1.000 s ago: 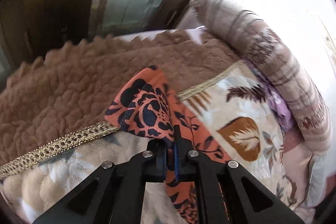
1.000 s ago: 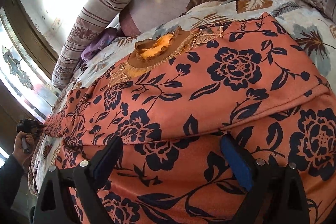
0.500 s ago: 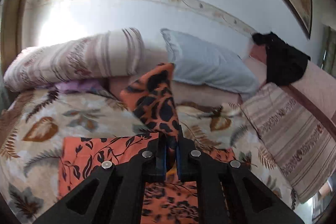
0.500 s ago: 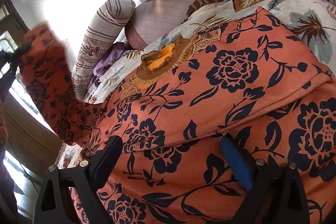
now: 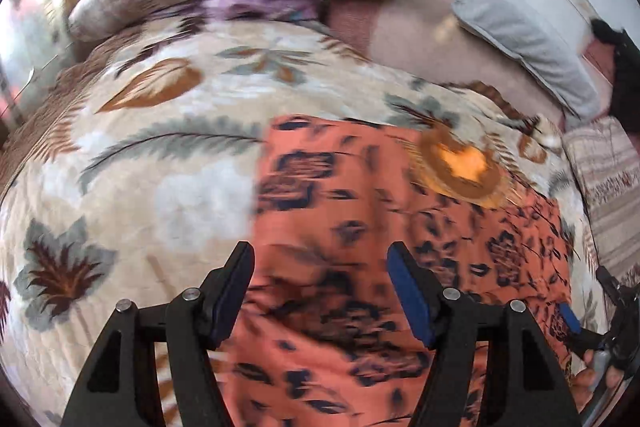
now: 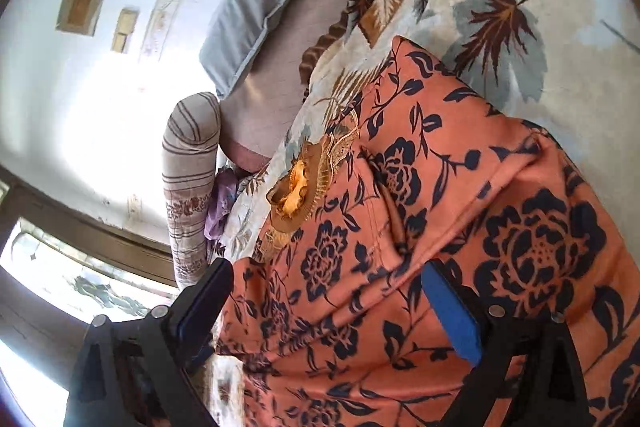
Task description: Fold small clothes
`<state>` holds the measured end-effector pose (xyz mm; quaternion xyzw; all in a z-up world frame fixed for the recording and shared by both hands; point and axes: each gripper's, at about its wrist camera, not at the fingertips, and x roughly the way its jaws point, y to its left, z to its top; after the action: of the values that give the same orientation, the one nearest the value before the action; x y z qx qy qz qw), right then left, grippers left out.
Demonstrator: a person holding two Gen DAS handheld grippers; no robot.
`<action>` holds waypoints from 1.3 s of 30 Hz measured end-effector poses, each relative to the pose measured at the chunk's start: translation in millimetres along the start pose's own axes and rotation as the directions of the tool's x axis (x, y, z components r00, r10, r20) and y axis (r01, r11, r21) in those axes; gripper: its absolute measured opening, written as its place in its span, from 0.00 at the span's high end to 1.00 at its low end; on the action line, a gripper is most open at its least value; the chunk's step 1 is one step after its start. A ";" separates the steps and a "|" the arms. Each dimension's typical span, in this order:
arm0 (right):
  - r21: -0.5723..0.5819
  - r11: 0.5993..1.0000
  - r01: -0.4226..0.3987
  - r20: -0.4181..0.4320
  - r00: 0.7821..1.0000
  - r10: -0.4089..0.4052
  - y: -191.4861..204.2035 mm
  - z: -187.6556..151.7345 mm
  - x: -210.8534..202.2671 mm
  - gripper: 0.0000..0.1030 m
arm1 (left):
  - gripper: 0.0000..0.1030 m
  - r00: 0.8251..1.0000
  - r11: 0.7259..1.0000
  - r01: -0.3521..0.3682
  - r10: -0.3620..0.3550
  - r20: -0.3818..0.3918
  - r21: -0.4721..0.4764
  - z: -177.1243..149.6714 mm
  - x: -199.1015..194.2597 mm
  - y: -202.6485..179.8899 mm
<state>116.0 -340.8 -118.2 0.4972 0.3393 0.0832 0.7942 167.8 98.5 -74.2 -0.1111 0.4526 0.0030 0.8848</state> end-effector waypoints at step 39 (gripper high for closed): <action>-0.403 0.898 0.177 -0.047 0.976 -0.214 81.4 46.7 41.9 0.20 | 0.25 0.979 0.982 -0.160 0.171 -0.109 0.102 -4.1 70.0 19.0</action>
<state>193.4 -315.3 -55.6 0.2853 0.3993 0.0923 0.8664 203.8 109.5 -136.3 -0.0318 0.5111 0.0492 0.8575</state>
